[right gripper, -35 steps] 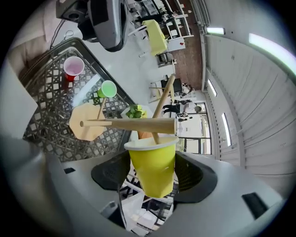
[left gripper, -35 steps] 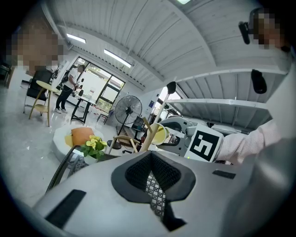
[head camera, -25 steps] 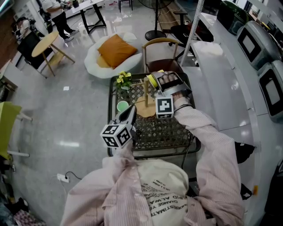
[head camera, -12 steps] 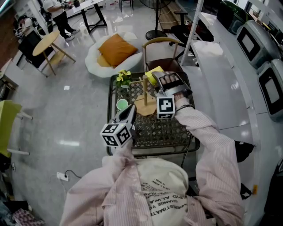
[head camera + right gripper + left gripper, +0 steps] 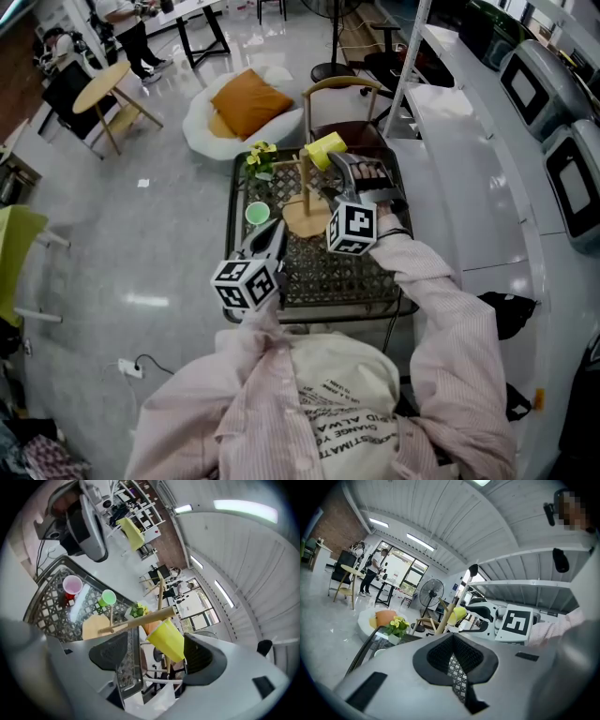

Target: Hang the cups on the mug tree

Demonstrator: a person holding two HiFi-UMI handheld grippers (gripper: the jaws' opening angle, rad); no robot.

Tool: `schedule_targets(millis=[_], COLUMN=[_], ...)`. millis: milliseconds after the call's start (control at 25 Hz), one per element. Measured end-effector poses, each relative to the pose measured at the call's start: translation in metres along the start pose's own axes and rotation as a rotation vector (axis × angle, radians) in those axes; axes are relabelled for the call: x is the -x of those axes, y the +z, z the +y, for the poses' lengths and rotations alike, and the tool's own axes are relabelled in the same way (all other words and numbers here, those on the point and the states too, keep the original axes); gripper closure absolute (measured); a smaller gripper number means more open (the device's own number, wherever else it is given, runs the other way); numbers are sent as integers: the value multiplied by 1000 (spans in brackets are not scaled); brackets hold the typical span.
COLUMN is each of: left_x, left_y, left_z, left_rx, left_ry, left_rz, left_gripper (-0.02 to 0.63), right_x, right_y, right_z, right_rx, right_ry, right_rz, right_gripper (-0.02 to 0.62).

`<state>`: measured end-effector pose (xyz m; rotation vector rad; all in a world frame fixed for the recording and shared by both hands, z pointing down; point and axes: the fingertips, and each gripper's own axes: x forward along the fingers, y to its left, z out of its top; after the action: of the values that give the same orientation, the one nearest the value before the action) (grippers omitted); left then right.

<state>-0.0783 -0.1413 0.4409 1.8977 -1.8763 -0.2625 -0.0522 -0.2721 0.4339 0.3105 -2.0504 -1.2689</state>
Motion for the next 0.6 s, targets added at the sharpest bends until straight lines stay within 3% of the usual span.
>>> schedule_targets(millis=[280,440,600], left_x=[18,30,39], left_y=[-11,-19,-22], left_z=[-5,-2,0], left_rx=[2,8,12], left_ry=[32,58,77], left_rz=[-16,-16,-20], left_gripper=[609,609,609], right_x=[23,36,44], right_y=[-1,2,4], right_z=[6,19,38], right_rx=[-275,-467,-596], right_ry=[26,71,120], right_rz=[-56,-101,-123], right_gripper=[262,262,262])
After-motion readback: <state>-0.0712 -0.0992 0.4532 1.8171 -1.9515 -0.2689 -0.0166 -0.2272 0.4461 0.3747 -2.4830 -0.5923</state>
